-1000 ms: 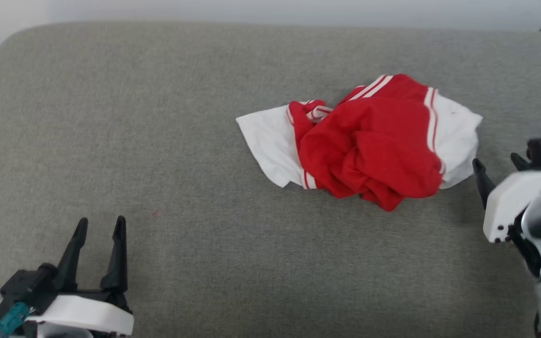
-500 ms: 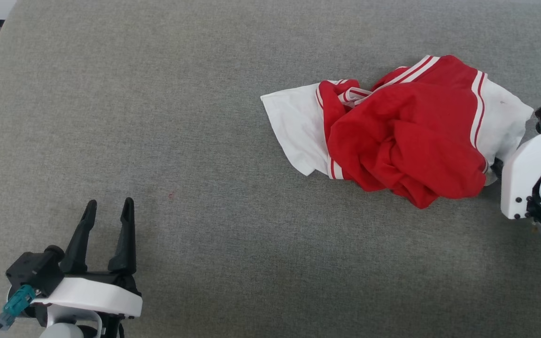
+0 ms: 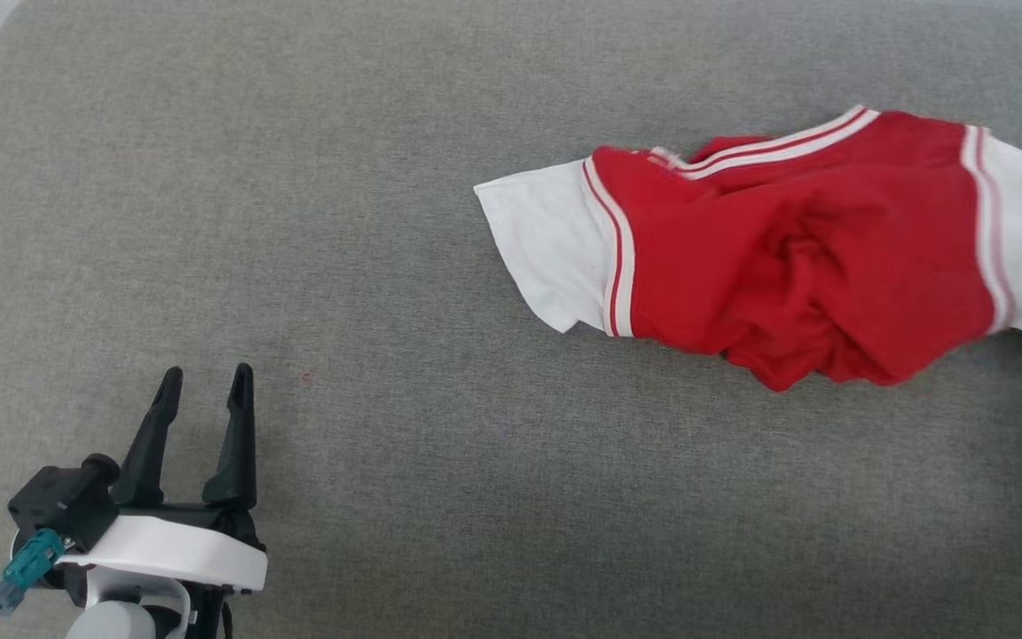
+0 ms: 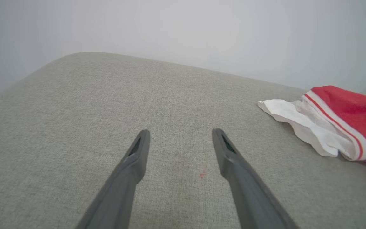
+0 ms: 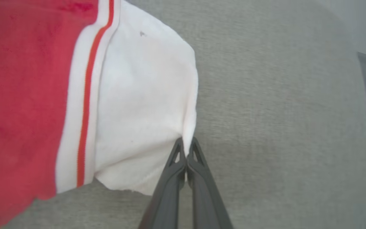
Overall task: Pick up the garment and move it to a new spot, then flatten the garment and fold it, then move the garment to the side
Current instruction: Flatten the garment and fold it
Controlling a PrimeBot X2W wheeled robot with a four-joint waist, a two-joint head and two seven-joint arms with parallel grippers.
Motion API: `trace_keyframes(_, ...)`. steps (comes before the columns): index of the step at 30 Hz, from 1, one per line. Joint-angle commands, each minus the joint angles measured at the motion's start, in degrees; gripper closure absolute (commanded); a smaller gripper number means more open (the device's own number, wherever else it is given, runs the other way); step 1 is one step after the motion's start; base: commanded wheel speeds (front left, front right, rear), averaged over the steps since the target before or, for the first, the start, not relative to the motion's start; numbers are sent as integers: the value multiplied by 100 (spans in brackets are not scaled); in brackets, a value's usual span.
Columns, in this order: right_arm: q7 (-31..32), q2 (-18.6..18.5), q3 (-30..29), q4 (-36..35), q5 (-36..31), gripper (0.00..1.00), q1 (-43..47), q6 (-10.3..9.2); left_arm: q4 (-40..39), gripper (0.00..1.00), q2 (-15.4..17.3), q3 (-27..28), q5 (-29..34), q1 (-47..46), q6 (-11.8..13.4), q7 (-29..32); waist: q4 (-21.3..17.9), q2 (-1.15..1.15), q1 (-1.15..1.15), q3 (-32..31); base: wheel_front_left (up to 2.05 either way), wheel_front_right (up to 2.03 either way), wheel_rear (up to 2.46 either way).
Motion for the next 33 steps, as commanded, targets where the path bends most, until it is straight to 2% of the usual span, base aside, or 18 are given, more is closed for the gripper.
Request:
trace_keyframes(1,2,-61,-231,-118,-111,100,151,-4,-9,0,45,9,-52,20,12,-29,-37,0,0,-2,0,0,0)
trace_keyframes(9,-82,84,-656,-269,-495,100,419,-4,-2,0,97,-46,-61,-1,12,-30,-118,0,0,8,0,0,0)
trace_keyframes(12,-211,278,-710,-242,-575,100,442,-4,7,0,128,-66,-68,-2,12,-30,-140,0,0,-6,0,0,0)
trace_keyframes(13,-394,341,-776,-219,-625,24,433,-4,21,0,150,-83,-66,9,12,-30,-161,0,0,-27,0,0,0)
trace_keyframes(14,-394,341,-776,-219,-625,24,433,-4,21,0,150,-83,-66,9,12,-30,-161,0,0,-27,0,0,0)
trace_keyframes(15,-517,384,-823,-210,-667,0,434,-4,24,0,167,-96,-61,16,12,-30,-175,0,0,-40,0,0,0)
trace_keyframes(20,-1319,693,-942,-323,-665,0,632,-4,-40,0,397,-131,-87,-37,12,-30,-283,0,0,-121,0,0,0)
trace_keyframes(23,-1963,963,-990,-502,-578,0,828,-4,-170,0,678,-227,-116,-172,12,-30,-404,0,0,-163,0,0,0)
trace_keyframes(29,-3080,1641,-809,-913,-529,0,1244,-3,-508,0,1644,-651,-250,-638,12,-29,-821,0,0,-154,0,0,0)
trace_keyframes(33,-3592,1847,-571,-1010,-390,0,1471,-3,-620,0,2523,-1310,-598,-1181,12,-30,-1173,0,0,-83,0,0,0)
